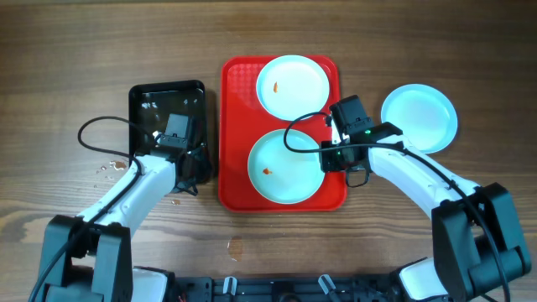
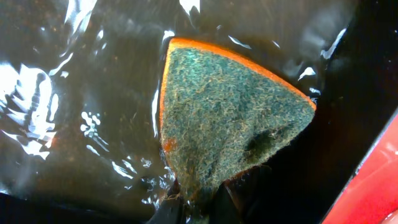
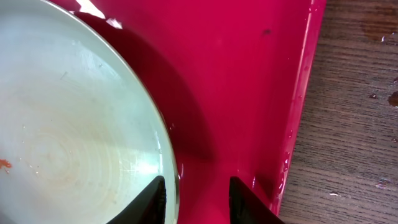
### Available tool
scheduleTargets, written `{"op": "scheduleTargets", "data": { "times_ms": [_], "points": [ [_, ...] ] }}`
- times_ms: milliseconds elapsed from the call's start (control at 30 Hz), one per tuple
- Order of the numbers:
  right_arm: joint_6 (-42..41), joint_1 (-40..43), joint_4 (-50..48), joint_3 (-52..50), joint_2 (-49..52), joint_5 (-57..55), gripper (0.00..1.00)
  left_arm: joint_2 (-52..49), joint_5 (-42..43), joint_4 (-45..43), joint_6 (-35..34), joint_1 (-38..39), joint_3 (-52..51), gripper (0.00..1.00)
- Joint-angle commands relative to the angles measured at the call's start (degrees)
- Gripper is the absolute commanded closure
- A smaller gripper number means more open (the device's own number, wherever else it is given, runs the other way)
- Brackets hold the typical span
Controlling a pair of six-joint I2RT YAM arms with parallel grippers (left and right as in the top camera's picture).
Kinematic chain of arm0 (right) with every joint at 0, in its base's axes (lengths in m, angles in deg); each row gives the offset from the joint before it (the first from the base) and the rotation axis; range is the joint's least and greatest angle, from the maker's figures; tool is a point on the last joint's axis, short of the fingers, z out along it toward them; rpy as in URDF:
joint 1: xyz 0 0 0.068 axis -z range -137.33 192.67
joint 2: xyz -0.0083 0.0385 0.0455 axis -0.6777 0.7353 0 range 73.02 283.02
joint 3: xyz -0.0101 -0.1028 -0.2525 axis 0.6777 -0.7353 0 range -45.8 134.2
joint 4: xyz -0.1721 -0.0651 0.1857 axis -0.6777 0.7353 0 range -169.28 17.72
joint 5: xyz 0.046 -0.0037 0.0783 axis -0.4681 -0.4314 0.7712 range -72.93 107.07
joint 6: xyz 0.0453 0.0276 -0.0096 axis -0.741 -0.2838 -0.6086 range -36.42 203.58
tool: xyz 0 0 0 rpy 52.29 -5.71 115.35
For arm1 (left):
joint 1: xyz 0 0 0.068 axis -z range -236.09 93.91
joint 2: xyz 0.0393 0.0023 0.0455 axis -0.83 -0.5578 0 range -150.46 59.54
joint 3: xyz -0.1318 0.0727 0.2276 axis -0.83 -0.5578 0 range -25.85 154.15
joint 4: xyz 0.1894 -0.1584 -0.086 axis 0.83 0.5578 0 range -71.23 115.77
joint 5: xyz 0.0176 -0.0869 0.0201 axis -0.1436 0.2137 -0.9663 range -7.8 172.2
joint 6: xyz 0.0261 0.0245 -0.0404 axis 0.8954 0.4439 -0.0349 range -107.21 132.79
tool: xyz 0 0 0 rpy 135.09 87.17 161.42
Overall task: Clean dirty plates on tray and stack at the side
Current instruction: 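Dip the sponge in the black tray water with the left gripper, then scrub the held plate with the sponge using the left gripper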
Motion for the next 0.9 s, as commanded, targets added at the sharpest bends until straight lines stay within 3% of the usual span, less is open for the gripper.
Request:
{"op": "scheduleTargets", "data": {
  "times_ms": [0,333,500,633,867],
  "points": [
    [0.96,-0.24,-0.09,0.94,0.72,0.68,0.66,2.62,-0.68,1.73,3.74,-0.20,1.40,0.96],
    [0.94,-0.24,-0.11,0.94,0.72,0.68,0.67,9.14,-5.64,8.20,8.13,-0.20,5.73,0.96],
    [0.96,-0.24,-0.07,0.94,0.72,0.68,0.67,8.85,4.07,6.84,9.70,1.44,5.81,0.96],
    [0.96,-0.22,-0.31,0.94,0.72,0.68,0.67,9.55,9.40,3.06,9.64,6.99,6.97,0.96],
    [0.94,-0.24,-0.92,0.48,0.87,0.66,0.67,6.01,9.38,-5.35,2.67,19.78,6.97,0.96]
  ]
}}
